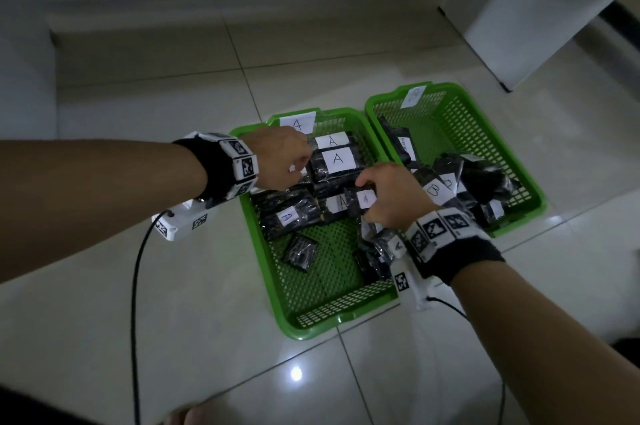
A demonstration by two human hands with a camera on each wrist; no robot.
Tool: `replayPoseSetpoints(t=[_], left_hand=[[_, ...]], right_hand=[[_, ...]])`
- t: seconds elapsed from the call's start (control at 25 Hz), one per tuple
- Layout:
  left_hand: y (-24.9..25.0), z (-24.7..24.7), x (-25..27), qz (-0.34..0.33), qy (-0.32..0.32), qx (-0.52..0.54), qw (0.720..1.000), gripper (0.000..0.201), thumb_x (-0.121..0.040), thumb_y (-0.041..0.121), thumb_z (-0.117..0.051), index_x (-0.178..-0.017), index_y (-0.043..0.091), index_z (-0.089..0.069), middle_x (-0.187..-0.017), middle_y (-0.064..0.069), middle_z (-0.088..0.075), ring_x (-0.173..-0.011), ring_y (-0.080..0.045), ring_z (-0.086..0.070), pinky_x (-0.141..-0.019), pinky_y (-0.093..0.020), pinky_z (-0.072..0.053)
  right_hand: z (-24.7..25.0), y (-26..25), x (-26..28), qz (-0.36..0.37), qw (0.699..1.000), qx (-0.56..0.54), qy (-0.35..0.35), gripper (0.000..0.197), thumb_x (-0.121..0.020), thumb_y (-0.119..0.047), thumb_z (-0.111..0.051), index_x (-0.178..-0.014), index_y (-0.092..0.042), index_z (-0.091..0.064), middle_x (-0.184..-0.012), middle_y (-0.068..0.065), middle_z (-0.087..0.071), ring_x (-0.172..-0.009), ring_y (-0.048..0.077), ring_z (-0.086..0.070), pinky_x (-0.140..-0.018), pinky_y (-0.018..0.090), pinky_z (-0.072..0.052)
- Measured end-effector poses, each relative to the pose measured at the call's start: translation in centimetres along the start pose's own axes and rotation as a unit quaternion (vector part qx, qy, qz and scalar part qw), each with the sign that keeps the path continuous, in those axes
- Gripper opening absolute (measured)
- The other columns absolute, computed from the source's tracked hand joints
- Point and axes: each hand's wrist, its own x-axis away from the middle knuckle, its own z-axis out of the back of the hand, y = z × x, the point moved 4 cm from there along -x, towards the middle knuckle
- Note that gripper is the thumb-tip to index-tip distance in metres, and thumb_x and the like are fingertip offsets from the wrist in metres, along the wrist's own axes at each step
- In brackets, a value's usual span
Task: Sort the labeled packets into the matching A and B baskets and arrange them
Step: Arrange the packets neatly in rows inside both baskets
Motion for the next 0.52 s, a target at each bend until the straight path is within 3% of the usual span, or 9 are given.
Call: replayPoseSetpoints(t=[0.16, 0.32, 0.52], left_hand=[[0.2, 0.2, -0.6, 0.012, -0.017, -0.012, 1.000, 0.005, -0.085, 0.028, -0.057, -0.083, 0.026, -0.053, -0.089, 0.006, -0.055, -0.092, -0.020, -0.056, -0.075, -0.039, -0.053], [-0.2, -0.2, -0.1, 0.013, -0.029, 0.003, 0.999, 0.007, -0.082, 0.031, -0.056, -0.082, 0.024, -0.059, -0.088, 0.005, -0.059, -0.089, -0.020, -0.058, -0.073, -0.040, -0.054], [0.4, -0.1, 0.6, -0.017, -0.020, -0.005, 1.000, 0.006, -0.084, 0.029, -0.057, -0.085, 0.024, -0.059, -0.089, 0.006, -0.058, -0.091, -0.018, -0.056, -0.074, -0.037, -0.052]], right_hand=[[-1.6, -2.3, -1.0, 0.019, 0.996, 0.070, -0.046, 0.062, -0.074, -0.009, -0.080, -0.132, -0.021, -0.060, -0.135, 0.003, -0.057, -0.119, 0.023, -0.058, -0.096, 0.034, -0.052], [-1.9, -4.2, -1.6, 0.063, 0.984, 0.165, -0.033, 0.049, -0.081, -0.015, -0.080, -0.126, -0.016, -0.062, -0.125, 0.009, -0.058, -0.118, 0.025, -0.054, -0.094, 0.036, -0.050], [-2.4, -3.8, -2.2, 0.044, 0.992, 0.096, -0.071, 0.065, -0.062, -0.019, -0.096, -0.119, -0.012, -0.064, -0.124, 0.005, -0.050, -0.110, 0.025, -0.055, -0.088, 0.033, -0.049]])
